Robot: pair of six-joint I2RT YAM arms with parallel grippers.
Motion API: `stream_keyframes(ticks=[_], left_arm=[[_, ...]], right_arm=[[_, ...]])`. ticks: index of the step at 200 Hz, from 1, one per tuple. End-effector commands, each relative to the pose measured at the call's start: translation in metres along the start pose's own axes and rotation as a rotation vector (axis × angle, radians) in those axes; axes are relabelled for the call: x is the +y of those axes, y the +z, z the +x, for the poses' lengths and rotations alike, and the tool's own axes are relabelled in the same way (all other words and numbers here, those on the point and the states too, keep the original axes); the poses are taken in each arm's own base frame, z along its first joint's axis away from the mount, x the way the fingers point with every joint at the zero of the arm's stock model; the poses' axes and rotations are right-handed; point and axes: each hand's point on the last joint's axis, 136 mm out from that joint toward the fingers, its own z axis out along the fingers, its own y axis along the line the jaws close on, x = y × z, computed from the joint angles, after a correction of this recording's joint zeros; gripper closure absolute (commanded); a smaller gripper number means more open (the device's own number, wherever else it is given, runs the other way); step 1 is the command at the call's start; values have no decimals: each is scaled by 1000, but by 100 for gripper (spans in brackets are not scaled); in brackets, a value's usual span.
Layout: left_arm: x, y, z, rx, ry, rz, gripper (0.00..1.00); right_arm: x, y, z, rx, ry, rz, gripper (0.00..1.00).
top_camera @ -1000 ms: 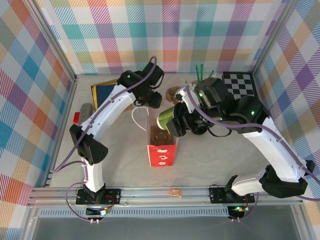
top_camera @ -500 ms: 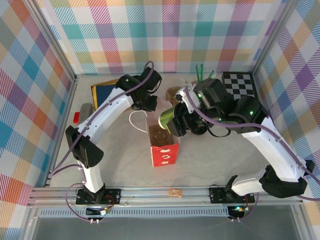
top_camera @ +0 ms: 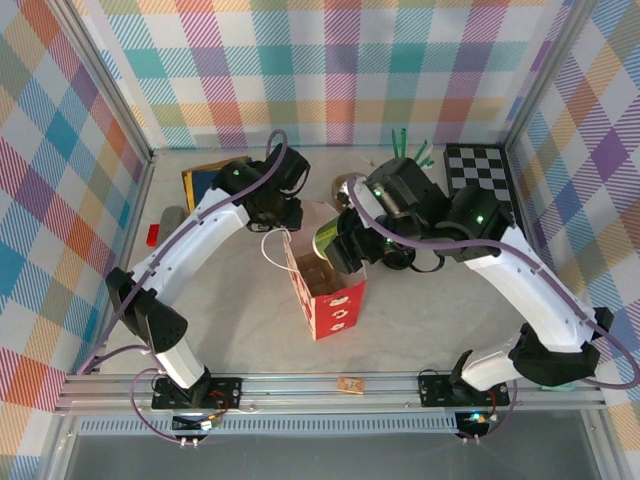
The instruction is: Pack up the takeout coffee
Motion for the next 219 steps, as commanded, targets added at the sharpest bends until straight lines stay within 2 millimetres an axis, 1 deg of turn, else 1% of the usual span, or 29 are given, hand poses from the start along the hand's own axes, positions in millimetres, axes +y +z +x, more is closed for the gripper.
stream_keyframes(ticks=[1,58,94,107,131,141,162,195,219], left_arm=[[5,-13,3,-32,-34,29,62],[5,-19,11,-38,-36,63,62],[4,-30,14,-64,-47,105,61],[3,-33,16,-72,-49,118,61],[3,-31,18,-64,-47,121,61],[4,-30,19,-65,-47,117,62],[4,-28,20,-61,-46,116,62],[4,-29,20,-66,-50,126,65],[3,-30,21,-69,-52,133,65]], right_arm=[[-3,0,2,30,-39,82,42],[-2,6,6,126,-106,227,42],[1,9,8,174,-130,291,42],[7,10,7,174,-132,287,42],[29,14,3,144,-148,215,42],[32,14,1,131,-152,204,42],[25,19,3,155,-162,249,41],[16,28,14,213,-163,314,39],[13,35,18,225,-158,324,38]])
